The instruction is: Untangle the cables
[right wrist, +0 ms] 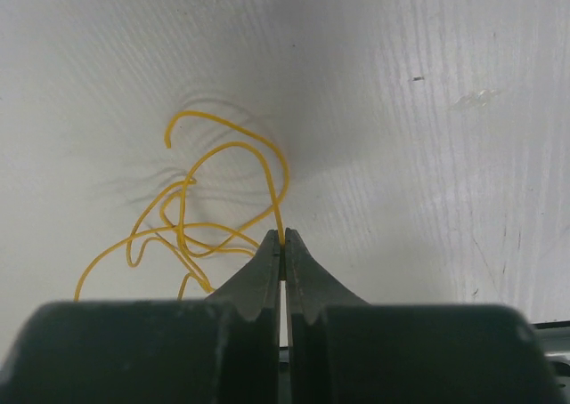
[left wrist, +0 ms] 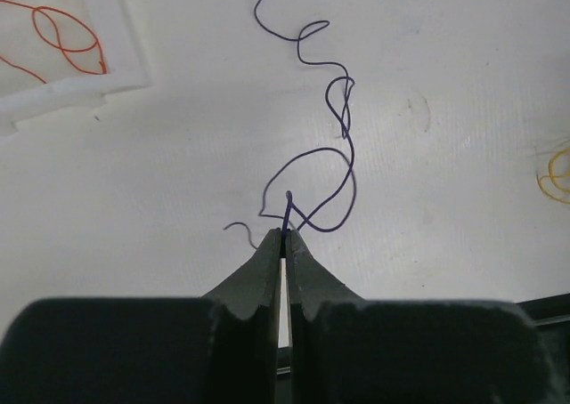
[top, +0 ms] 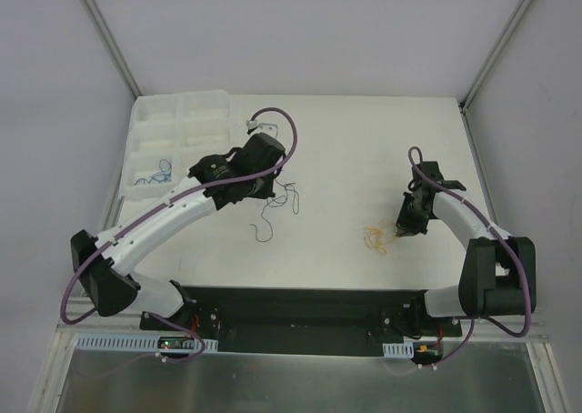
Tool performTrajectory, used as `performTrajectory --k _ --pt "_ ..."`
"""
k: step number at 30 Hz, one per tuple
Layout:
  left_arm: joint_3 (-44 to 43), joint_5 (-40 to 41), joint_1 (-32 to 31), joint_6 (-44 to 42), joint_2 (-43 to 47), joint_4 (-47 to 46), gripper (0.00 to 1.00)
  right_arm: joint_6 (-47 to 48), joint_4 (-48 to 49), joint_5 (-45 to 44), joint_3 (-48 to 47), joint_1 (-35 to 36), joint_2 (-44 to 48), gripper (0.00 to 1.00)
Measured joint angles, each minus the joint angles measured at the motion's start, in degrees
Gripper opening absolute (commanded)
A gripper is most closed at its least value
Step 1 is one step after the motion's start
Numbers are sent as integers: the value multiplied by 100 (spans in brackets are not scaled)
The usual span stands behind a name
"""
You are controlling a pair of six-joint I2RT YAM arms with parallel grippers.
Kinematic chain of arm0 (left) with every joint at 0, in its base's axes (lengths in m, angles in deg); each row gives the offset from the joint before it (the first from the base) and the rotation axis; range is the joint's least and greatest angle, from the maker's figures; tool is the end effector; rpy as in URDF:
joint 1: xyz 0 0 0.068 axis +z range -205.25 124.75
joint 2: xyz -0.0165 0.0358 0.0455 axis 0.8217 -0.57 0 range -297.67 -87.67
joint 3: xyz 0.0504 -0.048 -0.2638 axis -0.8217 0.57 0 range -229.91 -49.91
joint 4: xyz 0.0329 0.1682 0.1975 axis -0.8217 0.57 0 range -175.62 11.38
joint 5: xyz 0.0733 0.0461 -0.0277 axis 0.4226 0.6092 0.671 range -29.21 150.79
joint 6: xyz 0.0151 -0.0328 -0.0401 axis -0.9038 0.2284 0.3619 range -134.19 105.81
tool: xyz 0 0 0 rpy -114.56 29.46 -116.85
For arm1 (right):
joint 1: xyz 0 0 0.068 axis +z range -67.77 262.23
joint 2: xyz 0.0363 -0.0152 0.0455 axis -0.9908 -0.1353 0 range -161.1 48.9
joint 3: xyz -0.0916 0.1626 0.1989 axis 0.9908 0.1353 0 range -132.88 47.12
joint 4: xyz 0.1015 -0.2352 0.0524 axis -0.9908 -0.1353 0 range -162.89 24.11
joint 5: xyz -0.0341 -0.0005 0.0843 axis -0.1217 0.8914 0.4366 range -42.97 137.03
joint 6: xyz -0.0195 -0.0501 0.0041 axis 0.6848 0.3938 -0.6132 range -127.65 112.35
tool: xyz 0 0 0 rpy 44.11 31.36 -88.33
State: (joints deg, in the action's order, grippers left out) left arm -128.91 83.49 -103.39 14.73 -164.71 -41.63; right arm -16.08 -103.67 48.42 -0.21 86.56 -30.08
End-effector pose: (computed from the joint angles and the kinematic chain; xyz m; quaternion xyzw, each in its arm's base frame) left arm 0.1992 -0.2015 0.3676 0.0706 0.8966 -0.1076 0.4238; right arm 0.2474 0.0196 0.1925 0.0329 0.9833 0.0316 0.1761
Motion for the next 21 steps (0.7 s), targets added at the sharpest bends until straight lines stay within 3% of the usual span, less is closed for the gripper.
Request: performTrajectory --k 13,18,21 --pt "-1637 -1639 748 -636 -3056 149 1 238 -24 247 188 0 -48 1" --pt "-2273 -2057 938 -855 -3663 181 15 304 -37 326 208 0 -48 2" --pt "-2472 -2302 1019 -922 -3847 131 39 321 -39 389 208 0 -48 2"
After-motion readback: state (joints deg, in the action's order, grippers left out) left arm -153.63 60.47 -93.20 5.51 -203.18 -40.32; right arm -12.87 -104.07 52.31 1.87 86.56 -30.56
